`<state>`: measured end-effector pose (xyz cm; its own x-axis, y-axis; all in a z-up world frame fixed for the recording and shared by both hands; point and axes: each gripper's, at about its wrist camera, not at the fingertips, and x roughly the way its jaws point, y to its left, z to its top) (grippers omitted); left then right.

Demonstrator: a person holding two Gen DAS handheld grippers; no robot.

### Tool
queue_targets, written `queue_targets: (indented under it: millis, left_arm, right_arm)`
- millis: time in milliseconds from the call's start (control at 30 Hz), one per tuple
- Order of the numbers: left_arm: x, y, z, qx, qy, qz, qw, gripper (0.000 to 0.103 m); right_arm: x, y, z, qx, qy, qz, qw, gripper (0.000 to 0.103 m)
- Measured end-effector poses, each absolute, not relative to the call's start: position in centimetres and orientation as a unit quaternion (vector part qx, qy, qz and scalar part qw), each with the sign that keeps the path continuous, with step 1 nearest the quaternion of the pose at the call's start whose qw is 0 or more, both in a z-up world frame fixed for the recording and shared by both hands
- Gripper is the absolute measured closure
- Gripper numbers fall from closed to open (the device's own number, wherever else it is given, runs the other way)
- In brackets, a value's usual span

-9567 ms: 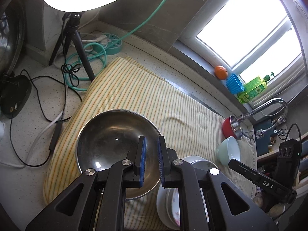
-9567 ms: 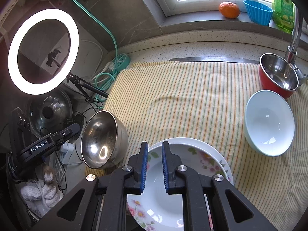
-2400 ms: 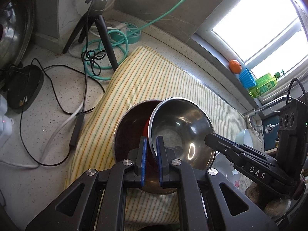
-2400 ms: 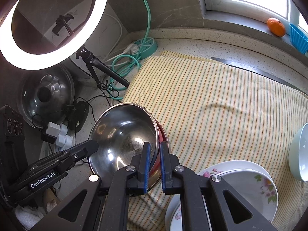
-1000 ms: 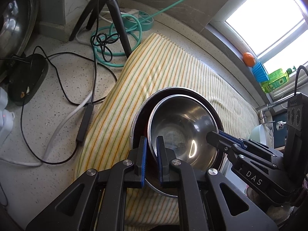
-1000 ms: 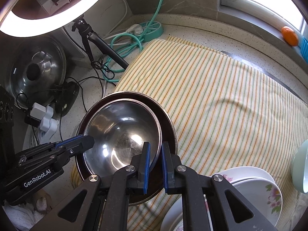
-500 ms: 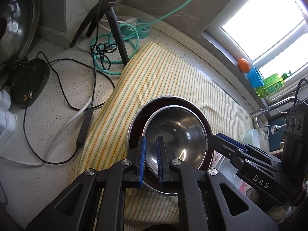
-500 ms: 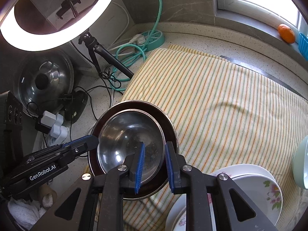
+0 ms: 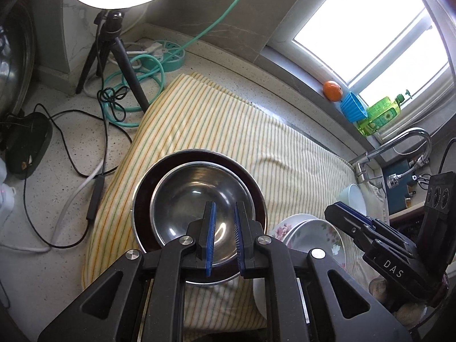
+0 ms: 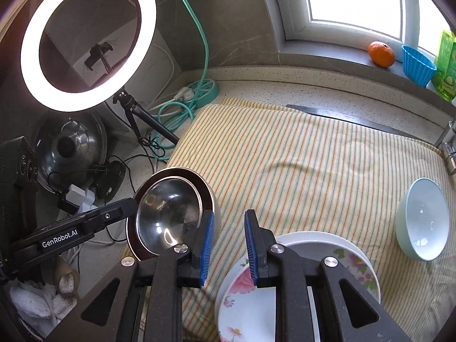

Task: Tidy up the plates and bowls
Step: 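Open the right gripper and move it to the pale blue bowl, then close the right gripper on the pale blue bowl rim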

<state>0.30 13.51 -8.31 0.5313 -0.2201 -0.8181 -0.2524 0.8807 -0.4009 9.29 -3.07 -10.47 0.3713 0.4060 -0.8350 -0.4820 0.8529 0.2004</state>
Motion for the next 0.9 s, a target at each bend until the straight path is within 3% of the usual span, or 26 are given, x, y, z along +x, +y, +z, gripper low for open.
queue_targets:
  millis: [900]
  left_arm:
    - [6.5,-1.2,-7.6,-0.177,0.503,-0.112,0.839,0.092]
  right_arm:
    - [12.0,-20.3,-8.6,-0.040,0.448,0.089,0.889,0.076]
